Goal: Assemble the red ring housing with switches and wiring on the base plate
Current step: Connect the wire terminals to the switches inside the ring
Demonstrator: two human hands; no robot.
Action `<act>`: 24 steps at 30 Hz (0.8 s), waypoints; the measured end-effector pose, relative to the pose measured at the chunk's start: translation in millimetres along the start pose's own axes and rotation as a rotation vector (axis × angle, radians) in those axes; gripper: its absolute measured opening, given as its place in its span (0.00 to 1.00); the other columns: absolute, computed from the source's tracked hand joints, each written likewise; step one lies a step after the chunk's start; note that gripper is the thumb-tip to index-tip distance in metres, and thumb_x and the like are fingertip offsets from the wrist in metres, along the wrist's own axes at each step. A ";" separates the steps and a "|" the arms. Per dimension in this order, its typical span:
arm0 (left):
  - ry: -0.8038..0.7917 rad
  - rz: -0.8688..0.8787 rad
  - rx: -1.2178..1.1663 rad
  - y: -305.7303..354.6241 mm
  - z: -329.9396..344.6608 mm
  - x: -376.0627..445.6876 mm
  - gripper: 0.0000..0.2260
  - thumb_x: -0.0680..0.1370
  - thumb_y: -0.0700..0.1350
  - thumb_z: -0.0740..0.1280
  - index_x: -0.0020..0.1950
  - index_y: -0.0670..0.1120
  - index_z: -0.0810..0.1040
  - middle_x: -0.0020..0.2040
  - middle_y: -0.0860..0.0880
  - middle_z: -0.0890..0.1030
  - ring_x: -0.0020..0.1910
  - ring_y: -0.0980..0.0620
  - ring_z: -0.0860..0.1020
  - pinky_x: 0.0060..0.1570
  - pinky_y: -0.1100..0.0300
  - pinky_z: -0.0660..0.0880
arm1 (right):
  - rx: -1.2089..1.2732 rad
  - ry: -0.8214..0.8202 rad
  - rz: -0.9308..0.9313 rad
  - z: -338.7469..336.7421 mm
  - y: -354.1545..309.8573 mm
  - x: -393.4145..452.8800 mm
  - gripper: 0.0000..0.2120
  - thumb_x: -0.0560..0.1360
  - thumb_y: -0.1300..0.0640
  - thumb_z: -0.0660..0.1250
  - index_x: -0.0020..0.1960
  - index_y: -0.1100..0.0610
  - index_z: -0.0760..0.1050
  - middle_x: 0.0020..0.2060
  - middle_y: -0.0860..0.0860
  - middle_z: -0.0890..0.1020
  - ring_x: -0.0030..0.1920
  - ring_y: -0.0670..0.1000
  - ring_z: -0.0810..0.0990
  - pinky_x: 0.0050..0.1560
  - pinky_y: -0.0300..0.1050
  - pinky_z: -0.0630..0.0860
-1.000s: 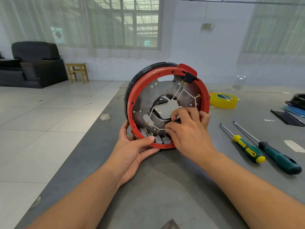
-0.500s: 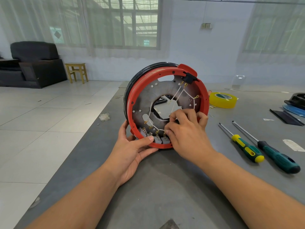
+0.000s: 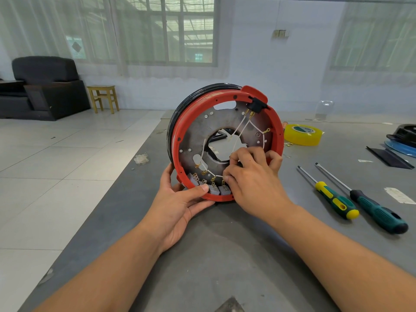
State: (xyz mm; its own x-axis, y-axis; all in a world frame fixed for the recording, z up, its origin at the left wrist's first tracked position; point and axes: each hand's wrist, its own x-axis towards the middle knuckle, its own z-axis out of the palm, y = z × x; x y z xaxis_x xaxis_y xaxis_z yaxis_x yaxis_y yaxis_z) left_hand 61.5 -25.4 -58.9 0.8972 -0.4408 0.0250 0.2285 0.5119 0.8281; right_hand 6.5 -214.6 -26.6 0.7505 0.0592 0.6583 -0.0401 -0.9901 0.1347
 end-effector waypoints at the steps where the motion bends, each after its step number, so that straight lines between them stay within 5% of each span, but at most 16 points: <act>1: 0.001 0.001 -0.002 0.0 0.2 0.0 0.45 0.70 0.27 0.76 0.76 0.64 0.67 0.67 0.33 0.79 0.57 0.32 0.85 0.51 0.38 0.84 | -0.001 -0.001 0.002 0.1 -0.3 0.1 0.11 0.80 0.49 0.62 0.48 0.46 0.83 0.56 0.44 0.75 0.62 0.53 0.69 0.58 0.55 0.59; 24: 0.005 0.004 -0.002 0.8 1.3 -1.4 0.46 0.67 0.27 0.77 0.74 0.64 0.69 0.66 0.34 0.80 0.57 0.33 0.85 0.50 0.40 0.84 | 0.014 -0.024 0.001 -4.9 -1.8 3.3 0.04 0.76 0.49 0.70 0.45 0.46 0.84 0.52 0.45 0.75 0.62 0.54 0.70 0.57 0.56 0.57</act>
State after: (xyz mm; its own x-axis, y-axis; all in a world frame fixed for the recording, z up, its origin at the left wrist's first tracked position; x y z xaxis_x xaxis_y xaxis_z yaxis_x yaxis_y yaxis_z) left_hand 59.9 -25.3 -57.5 0.9000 -0.4351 0.0253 0.2256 0.5150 0.8270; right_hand 5.8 -212.0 -21.0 0.7658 0.0555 0.6406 -0.0316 -0.9918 0.1238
